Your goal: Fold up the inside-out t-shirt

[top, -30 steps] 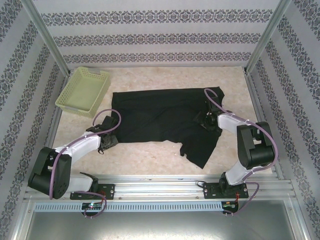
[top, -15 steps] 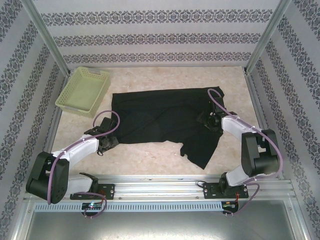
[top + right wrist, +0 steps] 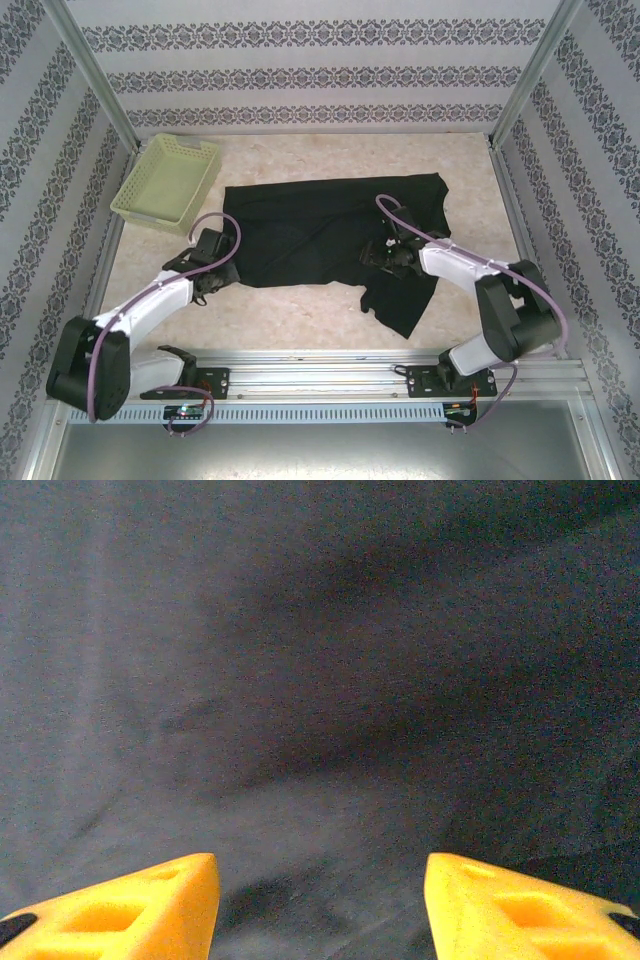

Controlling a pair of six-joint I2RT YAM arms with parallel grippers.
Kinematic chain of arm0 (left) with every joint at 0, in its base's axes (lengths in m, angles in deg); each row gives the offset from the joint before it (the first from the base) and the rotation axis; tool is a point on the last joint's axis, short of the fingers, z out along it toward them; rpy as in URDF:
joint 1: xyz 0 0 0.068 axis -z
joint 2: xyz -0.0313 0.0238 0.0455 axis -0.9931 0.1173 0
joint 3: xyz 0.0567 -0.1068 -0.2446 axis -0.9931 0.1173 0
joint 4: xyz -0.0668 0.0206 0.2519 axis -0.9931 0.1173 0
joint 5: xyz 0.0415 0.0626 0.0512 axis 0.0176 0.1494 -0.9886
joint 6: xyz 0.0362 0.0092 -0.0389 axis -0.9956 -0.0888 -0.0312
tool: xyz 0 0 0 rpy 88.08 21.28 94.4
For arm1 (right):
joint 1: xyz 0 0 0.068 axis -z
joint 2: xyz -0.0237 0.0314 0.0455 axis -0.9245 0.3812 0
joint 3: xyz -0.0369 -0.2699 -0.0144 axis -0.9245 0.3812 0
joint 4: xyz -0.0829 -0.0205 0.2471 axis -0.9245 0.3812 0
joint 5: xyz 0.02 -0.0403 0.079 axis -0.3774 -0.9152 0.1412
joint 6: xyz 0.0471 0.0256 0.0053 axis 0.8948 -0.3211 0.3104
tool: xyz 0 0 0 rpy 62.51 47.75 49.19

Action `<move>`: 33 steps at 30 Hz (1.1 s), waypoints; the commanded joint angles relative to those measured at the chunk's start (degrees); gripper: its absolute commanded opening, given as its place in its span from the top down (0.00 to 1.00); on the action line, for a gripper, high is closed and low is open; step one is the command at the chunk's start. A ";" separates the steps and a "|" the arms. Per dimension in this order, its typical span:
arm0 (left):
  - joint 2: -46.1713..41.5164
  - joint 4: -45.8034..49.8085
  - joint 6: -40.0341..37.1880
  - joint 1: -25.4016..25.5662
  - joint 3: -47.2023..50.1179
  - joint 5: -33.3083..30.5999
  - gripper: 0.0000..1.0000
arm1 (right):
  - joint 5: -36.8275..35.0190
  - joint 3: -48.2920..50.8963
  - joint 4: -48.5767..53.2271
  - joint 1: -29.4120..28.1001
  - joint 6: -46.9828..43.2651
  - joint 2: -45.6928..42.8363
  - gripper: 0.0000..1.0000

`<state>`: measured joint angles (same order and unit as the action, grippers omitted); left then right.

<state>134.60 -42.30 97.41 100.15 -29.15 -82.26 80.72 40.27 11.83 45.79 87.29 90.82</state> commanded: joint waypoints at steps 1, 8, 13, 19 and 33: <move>-5.71 -1.26 -8.53 0.76 -2.68 -6.67 1.00 | -0.79 1.75 -0.36 3.08 1.96 2.55 0.43; -7.02 -1.78 -14.58 3.05 -1.72 -17.37 1.00 | -3.48 -0.90 1.31 8.46 0.60 2.70 0.43; -6.02 3.34 -12.77 3.15 -2.39 -21.89 1.00 | -3.32 -2.42 1.75 10.46 0.15 3.95 0.44; -6.25 1.60 -10.66 3.09 -1.45 -12.96 0.83 | -2.08 -2.20 0.25 11.26 -0.28 2.97 0.43; -12.08 1.78 7.88 3.87 8.38 1.88 0.59 | -5.94 -0.79 8.37 10.43 -4.96 -9.32 0.41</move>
<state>124.50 -39.72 100.10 103.19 -22.98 -84.29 77.27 38.65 16.46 56.56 84.18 84.18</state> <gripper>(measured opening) 0.404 0.586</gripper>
